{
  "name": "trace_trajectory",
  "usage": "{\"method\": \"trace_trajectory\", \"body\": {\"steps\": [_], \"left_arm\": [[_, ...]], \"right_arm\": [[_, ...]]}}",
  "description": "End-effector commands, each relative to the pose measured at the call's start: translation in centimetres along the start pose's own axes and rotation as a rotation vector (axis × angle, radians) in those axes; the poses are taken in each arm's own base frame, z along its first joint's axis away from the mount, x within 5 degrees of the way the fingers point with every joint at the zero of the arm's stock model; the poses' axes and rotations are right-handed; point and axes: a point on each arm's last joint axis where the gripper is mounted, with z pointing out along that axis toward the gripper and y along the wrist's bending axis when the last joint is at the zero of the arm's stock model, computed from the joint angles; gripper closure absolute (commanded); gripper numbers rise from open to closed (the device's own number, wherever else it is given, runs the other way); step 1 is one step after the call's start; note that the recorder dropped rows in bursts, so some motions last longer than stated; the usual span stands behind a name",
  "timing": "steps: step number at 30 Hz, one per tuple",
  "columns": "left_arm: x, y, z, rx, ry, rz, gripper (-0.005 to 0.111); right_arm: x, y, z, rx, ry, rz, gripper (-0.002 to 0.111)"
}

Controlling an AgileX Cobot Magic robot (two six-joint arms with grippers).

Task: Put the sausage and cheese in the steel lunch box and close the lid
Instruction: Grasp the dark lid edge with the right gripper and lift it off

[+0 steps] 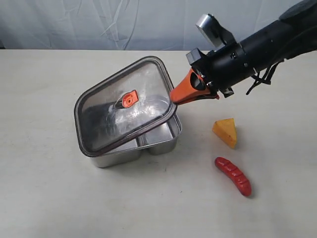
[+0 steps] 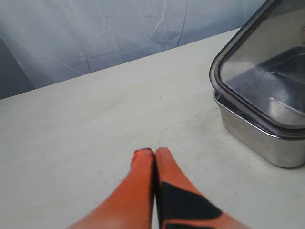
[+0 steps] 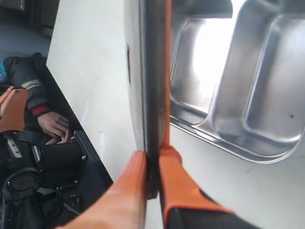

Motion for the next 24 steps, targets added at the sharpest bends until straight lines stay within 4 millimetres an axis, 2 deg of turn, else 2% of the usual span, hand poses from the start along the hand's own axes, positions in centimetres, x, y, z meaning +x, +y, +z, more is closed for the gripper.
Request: {"method": "trace_trajectory", "body": {"steps": [1,12,16,21,24], "left_arm": [[0.0,0.0,0.0,-0.008,-0.008,-0.006,0.107],[0.0,0.0,0.0,-0.008,-0.008,-0.006,0.107],[0.0,0.0,0.0,-0.008,-0.008,-0.006,0.107],[0.0,0.0,0.0,-0.008,-0.008,-0.006,0.107],[0.0,0.0,0.0,-0.008,-0.008,-0.006,0.107]], "right_arm": [[-0.1,2.9,-1.8,-0.029,-0.062,-0.08,0.108],[0.9,7.4,-4.8,0.012,-0.124,-0.227,0.108],[2.6,9.1,-6.7,0.172,-0.088,-0.331,0.108],[4.0,10.3,-10.1,0.514,-0.17,-0.349,0.109],[5.1,11.3,-11.9,0.652,-0.207,-0.359,0.109]]}}
